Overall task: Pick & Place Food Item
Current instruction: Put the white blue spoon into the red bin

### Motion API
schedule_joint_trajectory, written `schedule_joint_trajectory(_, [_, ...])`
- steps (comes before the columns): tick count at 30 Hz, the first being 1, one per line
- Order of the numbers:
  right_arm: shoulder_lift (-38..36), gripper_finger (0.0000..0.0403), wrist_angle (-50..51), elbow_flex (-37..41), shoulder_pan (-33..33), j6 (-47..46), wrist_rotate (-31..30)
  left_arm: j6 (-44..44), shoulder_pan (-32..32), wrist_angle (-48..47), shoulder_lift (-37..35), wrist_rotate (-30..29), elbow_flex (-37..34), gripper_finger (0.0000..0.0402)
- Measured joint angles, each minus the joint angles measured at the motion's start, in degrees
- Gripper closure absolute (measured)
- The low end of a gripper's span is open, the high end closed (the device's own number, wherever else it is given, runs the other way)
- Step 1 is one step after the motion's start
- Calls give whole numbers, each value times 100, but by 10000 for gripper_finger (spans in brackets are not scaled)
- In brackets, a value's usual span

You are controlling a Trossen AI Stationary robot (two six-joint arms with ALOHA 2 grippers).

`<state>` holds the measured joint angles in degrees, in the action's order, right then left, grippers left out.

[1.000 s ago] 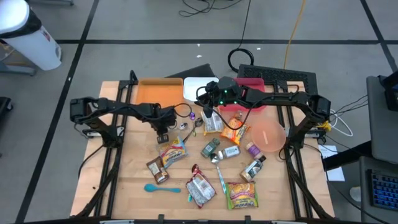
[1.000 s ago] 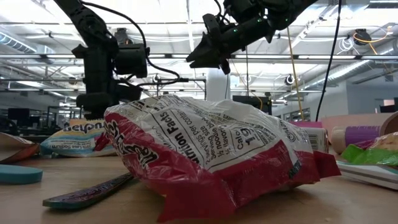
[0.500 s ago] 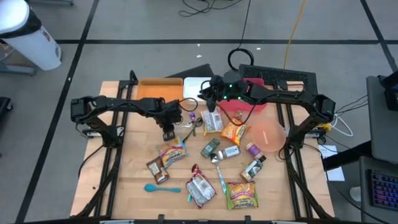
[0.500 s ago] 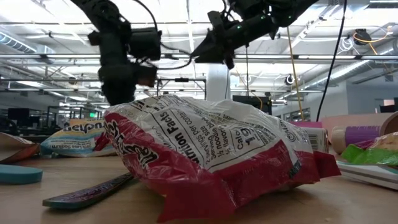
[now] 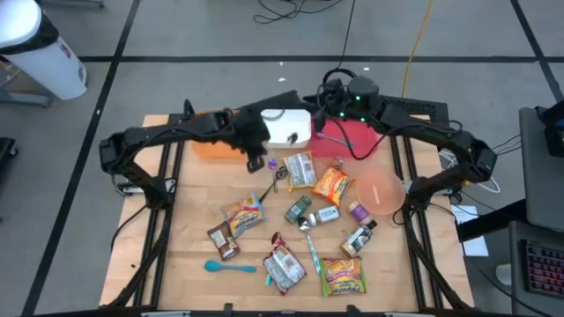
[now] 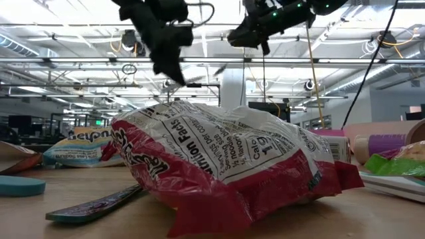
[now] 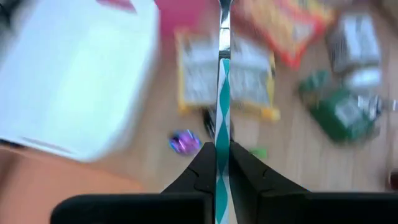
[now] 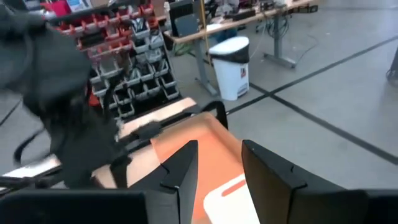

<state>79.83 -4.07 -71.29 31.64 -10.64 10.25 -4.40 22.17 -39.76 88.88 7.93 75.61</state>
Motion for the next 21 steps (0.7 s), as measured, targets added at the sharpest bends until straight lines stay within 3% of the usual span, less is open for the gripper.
schedule_joint_trajectory(6, [-343,287,20,0,24,320,-426,251,509,453,0,612,724,375])
schedule_joint_trajectory(12, [-479,287,54,0,-255,580,-1088,933,838,1656,-9,1335,1077,382])
schedule_joint_trajectory(16, [-479,287,-78,103,-511,574,-1364,1317,871,2407,-9,1336,1096,381])
schedule_joint_trajectory(21, [-470,287,-1176,798,-869,153,-1647,1605,830,2996,-9,959,1095,377])
